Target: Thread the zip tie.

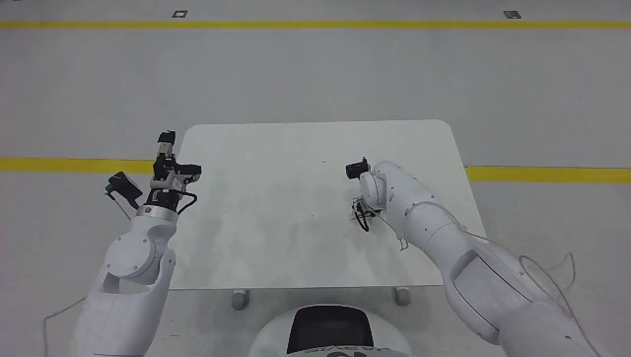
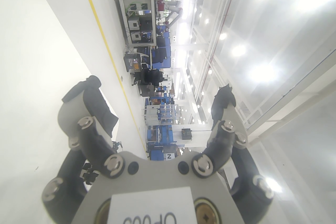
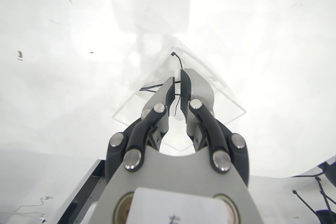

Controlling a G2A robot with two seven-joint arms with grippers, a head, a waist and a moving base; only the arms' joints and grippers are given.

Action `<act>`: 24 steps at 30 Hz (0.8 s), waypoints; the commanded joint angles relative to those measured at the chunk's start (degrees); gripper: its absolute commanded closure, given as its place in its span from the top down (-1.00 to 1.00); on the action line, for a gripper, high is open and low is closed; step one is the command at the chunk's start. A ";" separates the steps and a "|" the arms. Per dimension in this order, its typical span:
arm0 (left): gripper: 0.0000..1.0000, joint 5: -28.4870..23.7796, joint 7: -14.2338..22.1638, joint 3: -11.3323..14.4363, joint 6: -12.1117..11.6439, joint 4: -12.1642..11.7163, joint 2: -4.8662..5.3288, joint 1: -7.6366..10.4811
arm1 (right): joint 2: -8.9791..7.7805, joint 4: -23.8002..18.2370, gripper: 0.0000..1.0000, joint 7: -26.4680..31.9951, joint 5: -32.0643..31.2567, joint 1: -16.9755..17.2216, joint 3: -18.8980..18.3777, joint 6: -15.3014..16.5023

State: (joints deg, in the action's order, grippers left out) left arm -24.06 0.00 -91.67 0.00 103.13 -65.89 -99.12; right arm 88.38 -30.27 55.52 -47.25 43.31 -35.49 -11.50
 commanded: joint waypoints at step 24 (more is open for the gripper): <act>1.00 0.00 0.00 0.00 0.00 0.00 0.00 0.00 | 1.96 3.66 -0.96 -0.40 -1.64 -0.56 -0.30 -0.21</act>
State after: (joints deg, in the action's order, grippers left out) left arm -24.06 0.00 -91.67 0.00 103.13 -65.89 -99.12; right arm 90.29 -26.75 55.16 -48.88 42.80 -35.76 -11.74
